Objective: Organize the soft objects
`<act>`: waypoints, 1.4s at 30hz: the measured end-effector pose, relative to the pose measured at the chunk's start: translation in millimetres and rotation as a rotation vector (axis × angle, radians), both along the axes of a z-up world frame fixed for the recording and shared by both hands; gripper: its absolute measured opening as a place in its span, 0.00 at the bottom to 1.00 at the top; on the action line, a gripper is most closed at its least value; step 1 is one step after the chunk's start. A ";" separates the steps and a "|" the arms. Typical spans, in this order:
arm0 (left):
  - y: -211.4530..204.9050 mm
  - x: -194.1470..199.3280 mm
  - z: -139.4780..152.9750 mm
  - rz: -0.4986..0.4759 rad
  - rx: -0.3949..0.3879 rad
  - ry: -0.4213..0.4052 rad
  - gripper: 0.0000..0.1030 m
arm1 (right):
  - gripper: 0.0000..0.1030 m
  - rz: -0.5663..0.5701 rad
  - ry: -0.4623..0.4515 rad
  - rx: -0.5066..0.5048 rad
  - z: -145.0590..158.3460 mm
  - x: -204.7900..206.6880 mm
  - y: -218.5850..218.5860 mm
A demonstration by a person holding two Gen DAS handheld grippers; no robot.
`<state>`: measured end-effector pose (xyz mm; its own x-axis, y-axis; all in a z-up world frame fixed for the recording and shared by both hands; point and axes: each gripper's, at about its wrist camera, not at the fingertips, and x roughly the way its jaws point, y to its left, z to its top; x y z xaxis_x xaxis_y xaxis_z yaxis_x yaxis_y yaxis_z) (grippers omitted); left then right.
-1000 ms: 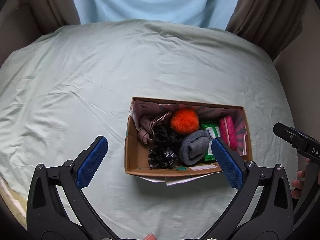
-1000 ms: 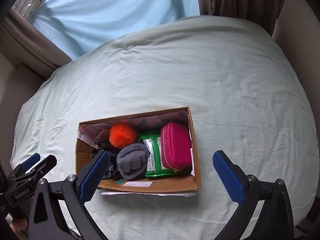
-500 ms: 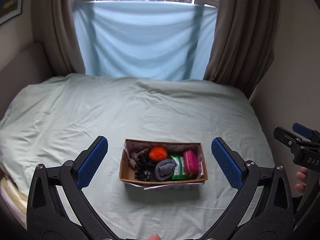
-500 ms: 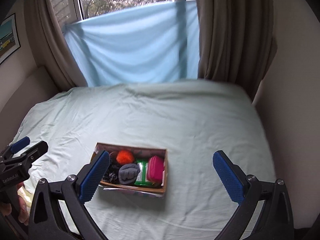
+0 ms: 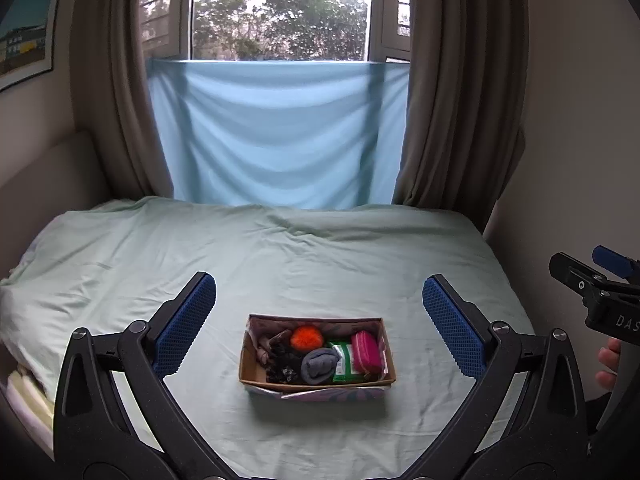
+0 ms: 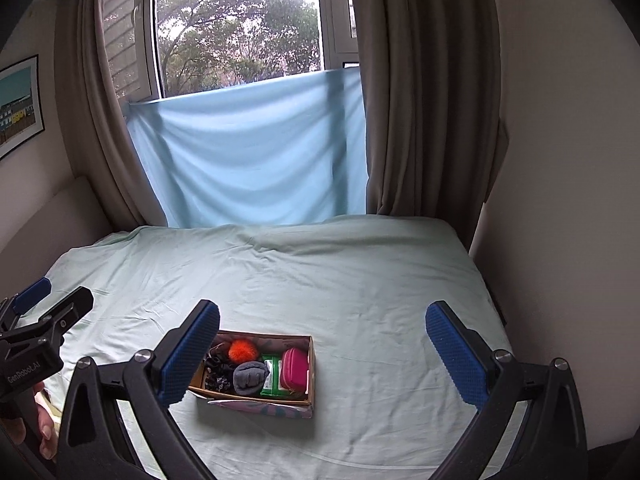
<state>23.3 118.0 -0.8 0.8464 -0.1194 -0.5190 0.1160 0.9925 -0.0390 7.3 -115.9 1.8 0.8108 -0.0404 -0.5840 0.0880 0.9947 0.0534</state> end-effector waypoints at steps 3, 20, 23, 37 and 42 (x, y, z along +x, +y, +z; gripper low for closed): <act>-0.1 -3.4 0.8 0.000 0.003 -0.009 1.00 | 1.00 -0.004 -0.021 -0.001 3.3 -7.0 -0.9; -5.6 -2.8 2.1 -0.023 0.004 -0.041 1.00 | 1.00 -0.048 -0.061 -0.027 12.3 -15.1 -8.2; -6.3 -1.4 0.9 -0.024 0.005 -0.042 1.00 | 1.00 -0.048 -0.061 -0.028 12.2 -15.1 -8.2; -9.3 5.0 -1.0 -0.035 0.015 -0.046 1.00 | 1.00 -0.064 -0.053 -0.022 12.5 -6.5 -15.9; -9.5 7.0 -0.9 -0.037 0.020 -0.044 1.00 | 1.00 -0.059 -0.055 -0.024 13.0 -6.0 -15.1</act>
